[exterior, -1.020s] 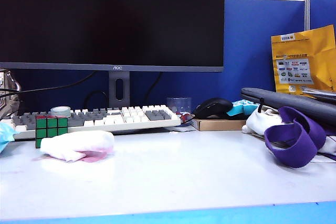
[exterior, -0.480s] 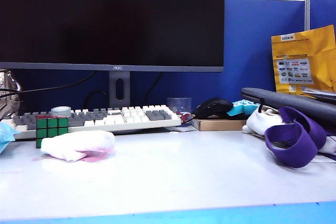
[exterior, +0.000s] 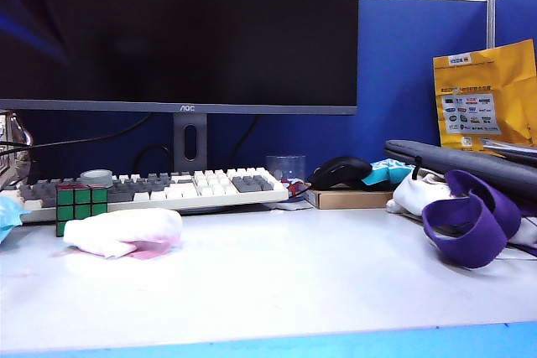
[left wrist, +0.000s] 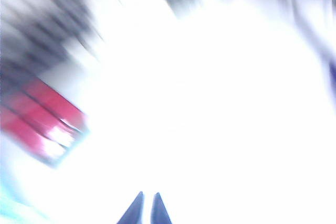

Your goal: Use the wet wipes on the table to wipe the cherry juice off the table, then put the wipes back on the table.

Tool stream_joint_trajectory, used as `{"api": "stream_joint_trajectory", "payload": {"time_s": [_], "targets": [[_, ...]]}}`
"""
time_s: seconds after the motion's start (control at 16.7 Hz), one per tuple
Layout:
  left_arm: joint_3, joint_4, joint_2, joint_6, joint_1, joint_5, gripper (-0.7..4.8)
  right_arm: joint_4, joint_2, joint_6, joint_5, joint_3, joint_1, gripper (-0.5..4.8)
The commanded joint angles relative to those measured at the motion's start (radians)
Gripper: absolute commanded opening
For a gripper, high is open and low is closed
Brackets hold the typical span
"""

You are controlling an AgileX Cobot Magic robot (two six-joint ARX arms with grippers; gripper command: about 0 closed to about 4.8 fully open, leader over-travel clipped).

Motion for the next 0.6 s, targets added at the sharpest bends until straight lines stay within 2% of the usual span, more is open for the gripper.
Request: {"api": "stream_joint_trajectory", "payload": {"time_s": [0.06,0.12,0.3,0.48,0.6], "targets": [[0.008,-0.04,0.109,0.027,-0.09,-0.05,0.31,0.011,0.0,-0.003,0.001,-0.002,0.0,-0.01],[0.009,-0.036,0.132,0.034,-0.117,-0.095,0.31,0.011,0.0,-0.003,0.0,-0.002,0.0,-0.01],[0.038,-0.053,0.233,0.076,-0.188,-0.119,0.31,0.01,0.0,-0.003,-0.003,-0.002,0.0,-0.01],[0.097,-0.101,0.343,0.076,-0.19,-0.225,0.31,0.006,0.0,-0.003,0.0,-0.002,0.0,-0.01],[0.18,-0.186,0.407,0.132,-0.19,-0.306,0.32,0.006,0.0,-0.003,0.001,-0.002,0.0,-0.01]]}}
